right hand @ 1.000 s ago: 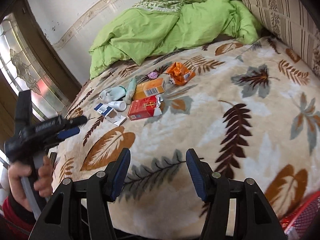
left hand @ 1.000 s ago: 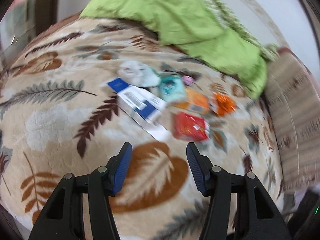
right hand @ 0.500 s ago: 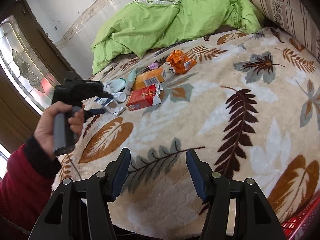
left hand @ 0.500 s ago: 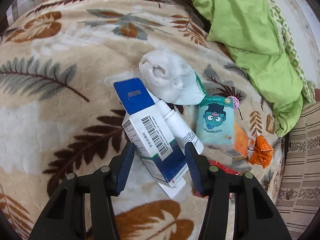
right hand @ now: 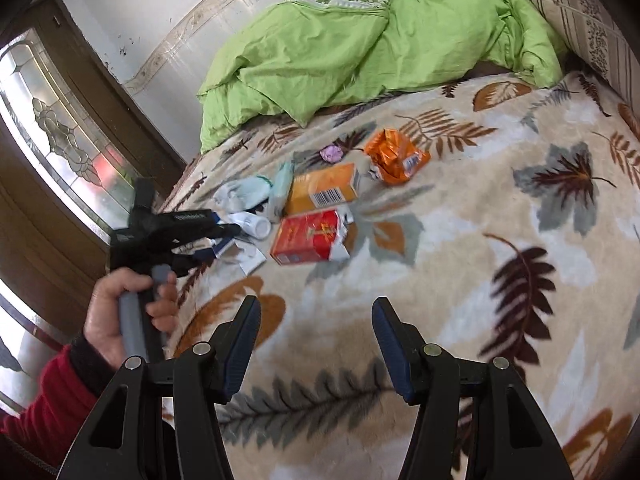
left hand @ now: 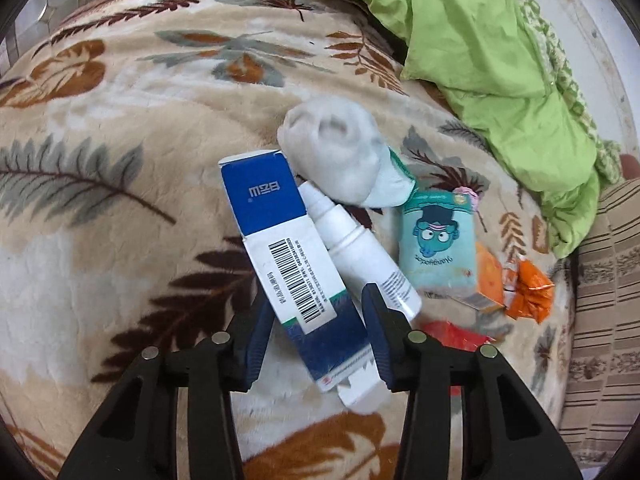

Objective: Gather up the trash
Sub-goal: 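Grasp the blue-white medicine box with the left tool while the right tool grasps the red cigarette pack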

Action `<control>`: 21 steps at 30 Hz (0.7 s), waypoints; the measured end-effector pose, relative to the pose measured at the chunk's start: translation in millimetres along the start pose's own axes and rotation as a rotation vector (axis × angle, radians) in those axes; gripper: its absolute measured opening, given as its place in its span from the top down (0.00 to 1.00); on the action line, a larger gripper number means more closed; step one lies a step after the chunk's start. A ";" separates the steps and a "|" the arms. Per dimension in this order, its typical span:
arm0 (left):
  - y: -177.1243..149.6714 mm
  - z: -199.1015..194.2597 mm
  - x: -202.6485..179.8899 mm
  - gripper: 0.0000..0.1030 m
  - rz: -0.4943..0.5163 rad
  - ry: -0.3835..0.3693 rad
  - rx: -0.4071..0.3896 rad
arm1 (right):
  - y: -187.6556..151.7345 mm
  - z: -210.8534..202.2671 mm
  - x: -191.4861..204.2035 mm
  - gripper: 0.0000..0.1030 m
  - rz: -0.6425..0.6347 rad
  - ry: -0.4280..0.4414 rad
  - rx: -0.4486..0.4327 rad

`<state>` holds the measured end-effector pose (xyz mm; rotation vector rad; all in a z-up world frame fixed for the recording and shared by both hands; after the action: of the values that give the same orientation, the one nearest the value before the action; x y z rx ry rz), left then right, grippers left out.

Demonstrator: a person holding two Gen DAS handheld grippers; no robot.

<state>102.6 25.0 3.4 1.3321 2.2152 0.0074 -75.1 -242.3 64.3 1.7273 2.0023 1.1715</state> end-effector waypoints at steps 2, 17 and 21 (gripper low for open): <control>-3.5 -2.0 -0.9 0.63 0.025 0.007 -0.023 | 6.3 5.9 -0.1 0.41 -0.006 0.014 0.005; -38.5 -73.7 46.1 0.68 0.088 -0.146 0.007 | 86.7 143.1 -10.1 0.41 -0.110 0.070 0.142; -34.4 -63.1 52.2 0.68 0.074 -0.145 0.026 | 80.0 163.3 -18.8 0.41 -0.075 0.073 0.201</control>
<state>27.1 67.1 23.9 1.3831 2.0507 -0.0880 92.7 -195.4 9.1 1.7039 2.2773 1.0555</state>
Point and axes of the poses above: each gripper's, at about its wrist camera, not at the fingertips, and z roughly the way its jaws point, x to its left, y to its top, the point moved 2 cm from there along z, roughly the way its jaws point, and after that the axes turned 14 degrees about -z, right-handed, at the moved point
